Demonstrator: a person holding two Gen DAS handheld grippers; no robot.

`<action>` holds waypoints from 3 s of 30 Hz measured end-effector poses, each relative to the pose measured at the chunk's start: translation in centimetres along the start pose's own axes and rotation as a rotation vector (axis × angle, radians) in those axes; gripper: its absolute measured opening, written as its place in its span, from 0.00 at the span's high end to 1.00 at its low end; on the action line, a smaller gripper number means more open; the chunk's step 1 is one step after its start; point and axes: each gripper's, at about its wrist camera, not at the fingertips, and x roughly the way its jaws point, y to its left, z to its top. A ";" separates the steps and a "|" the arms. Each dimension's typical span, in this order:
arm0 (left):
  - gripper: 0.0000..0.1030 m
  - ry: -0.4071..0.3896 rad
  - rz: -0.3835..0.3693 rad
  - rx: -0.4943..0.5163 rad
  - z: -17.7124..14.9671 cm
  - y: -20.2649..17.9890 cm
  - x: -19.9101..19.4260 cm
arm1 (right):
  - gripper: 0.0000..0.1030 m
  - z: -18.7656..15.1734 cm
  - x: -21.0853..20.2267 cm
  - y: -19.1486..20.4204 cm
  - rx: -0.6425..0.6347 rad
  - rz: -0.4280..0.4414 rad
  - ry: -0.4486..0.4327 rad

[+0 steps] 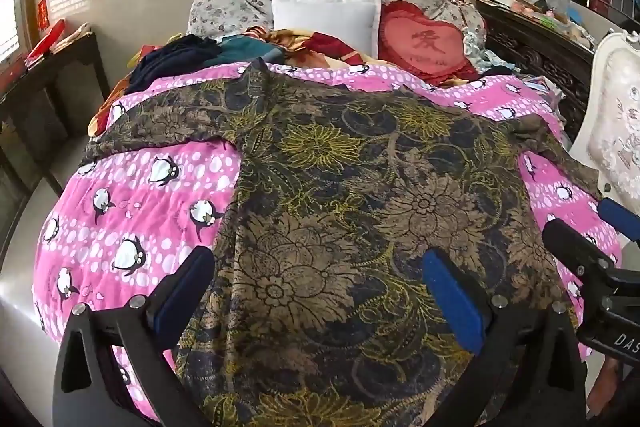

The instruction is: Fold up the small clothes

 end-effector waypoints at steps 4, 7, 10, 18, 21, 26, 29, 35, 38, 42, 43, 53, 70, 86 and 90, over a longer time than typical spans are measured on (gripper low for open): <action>0.00 0.007 0.018 -0.014 0.7 -0.5 0.9 | 0.00 0.8 1.9 0.4 0.024 0.009 0.010; 0.00 -0.002 0.008 -0.005 0.2 -0.4 1.2 | 0.00 0.4 1.8 -0.2 0.035 -0.009 0.000; 0.00 -0.003 0.005 -0.010 0.7 -0.4 1.5 | 0.00 0.3 1.5 -0.4 0.043 -0.005 0.007; 0.00 -0.003 0.015 -0.032 1.2 -0.3 2.4 | 0.00 0.4 3.4 -0.6 0.098 0.022 0.030; 0.00 -0.004 0.024 -0.031 1.4 -0.4 2.6 | 0.00 0.5 3.8 -0.5 0.113 0.033 0.050; 0.00 0.002 0.029 -0.031 1.7 -0.7 3.2 | 0.00 0.6 4.6 -0.6 0.117 0.036 0.029; 0.00 0.005 0.016 -0.048 1.9 -0.6 3.6 | 0.00 0.7 5.0 -0.7 0.127 0.046 0.048; 0.00 0.020 0.017 -0.047 2.1 -0.6 4.6 | 0.00 0.7 6.0 -0.5 0.117 0.038 0.069; 0.00 0.022 0.026 -0.038 2.1 -0.8 5.0 | 0.00 0.9 6.3 -0.6 0.119 0.050 0.067; 0.00 0.024 0.019 -0.047 2.2 -0.7 5.3 | 0.00 1.1 6.9 -0.5 0.116 0.039 0.067; 0.00 0.021 0.016 -0.050 2.3 -0.6 5.4 | 0.00 1.2 7.1 -0.6 0.118 0.048 0.047; 0.00 0.032 -0.001 -0.075 2.7 0.0 6.8 | 0.00 1.5 9.1 -0.4 0.115 0.023 0.092; 0.00 0.052 0.016 -0.083 3.1 1.0 8.3 | 0.00 2.1 11.3 0.4 0.111 0.019 0.101; 0.00 0.076 0.030 -0.141 3.8 4.8 9.9 | 0.00 3.6 13.9 3.9 0.034 0.021 0.126; 0.00 0.094 0.033 -0.186 4.1 7.1 10.4 | 0.00 4.3 14.6 5.2 0.012 0.037 0.124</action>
